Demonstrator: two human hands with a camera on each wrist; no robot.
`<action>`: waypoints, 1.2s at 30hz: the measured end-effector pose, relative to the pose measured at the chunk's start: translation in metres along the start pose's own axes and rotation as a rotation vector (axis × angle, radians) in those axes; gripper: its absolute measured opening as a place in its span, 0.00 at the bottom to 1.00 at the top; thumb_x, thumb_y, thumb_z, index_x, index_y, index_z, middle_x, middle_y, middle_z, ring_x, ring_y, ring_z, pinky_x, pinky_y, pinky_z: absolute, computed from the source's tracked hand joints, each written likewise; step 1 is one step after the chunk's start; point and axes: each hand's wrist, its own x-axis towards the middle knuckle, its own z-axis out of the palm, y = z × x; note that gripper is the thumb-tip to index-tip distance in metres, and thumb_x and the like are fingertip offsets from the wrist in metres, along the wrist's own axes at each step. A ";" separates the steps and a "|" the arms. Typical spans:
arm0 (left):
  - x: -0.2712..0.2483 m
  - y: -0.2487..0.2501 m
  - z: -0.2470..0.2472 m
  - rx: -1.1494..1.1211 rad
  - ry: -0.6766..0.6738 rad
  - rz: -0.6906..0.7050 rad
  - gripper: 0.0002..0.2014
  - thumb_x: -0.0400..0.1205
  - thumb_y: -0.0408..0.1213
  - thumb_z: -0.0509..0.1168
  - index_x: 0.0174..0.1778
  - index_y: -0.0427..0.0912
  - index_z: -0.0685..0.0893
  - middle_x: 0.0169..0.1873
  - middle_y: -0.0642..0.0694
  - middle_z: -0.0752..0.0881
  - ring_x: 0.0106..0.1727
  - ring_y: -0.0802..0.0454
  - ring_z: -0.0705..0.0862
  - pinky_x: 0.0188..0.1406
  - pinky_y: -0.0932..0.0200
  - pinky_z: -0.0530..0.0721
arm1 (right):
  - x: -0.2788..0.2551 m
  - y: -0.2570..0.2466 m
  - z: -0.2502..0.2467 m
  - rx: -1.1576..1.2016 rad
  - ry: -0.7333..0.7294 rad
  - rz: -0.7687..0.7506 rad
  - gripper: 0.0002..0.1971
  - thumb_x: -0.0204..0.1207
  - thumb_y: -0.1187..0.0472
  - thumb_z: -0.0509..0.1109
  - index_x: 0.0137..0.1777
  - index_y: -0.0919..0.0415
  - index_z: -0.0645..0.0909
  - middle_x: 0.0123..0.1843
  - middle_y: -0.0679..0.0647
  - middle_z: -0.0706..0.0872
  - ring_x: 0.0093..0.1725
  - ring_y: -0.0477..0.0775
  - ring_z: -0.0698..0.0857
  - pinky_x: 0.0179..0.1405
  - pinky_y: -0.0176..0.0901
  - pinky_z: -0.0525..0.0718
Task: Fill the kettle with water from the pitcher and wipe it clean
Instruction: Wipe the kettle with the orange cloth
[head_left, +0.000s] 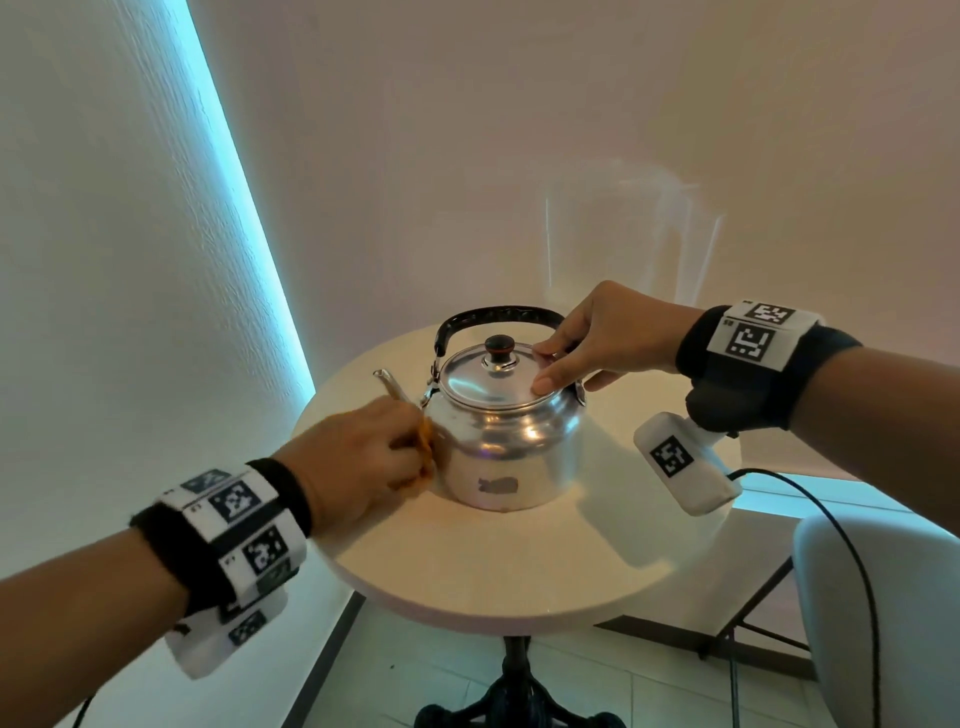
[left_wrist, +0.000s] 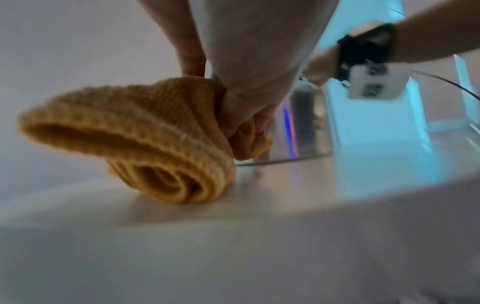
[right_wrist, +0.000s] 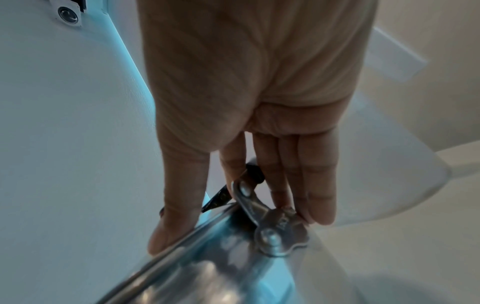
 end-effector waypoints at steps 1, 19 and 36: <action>-0.002 -0.004 -0.001 -0.110 0.035 -0.108 0.10 0.78 0.40 0.61 0.39 0.46 0.87 0.44 0.47 0.81 0.44 0.48 0.80 0.37 0.46 0.85 | 0.000 0.000 0.000 -0.001 -0.001 0.000 0.29 0.51 0.46 0.83 0.53 0.59 0.92 0.46 0.47 0.93 0.47 0.50 0.91 0.46 0.45 0.91; 0.084 0.101 -0.022 -0.070 0.067 -0.027 0.05 0.72 0.27 0.72 0.39 0.40 0.90 0.45 0.40 0.82 0.47 0.43 0.79 0.43 0.47 0.84 | -0.001 0.006 -0.004 0.043 -0.020 0.021 0.18 0.62 0.54 0.83 0.51 0.58 0.92 0.47 0.53 0.94 0.44 0.49 0.92 0.48 0.47 0.91; -0.005 0.007 -0.053 -0.331 0.068 -0.815 0.13 0.75 0.25 0.68 0.42 0.50 0.81 0.44 0.53 0.80 0.45 0.53 0.80 0.36 0.67 0.74 | 0.001 0.000 0.000 0.055 -0.002 0.031 0.31 0.49 0.49 0.82 0.55 0.60 0.90 0.47 0.52 0.93 0.45 0.52 0.92 0.48 0.46 0.91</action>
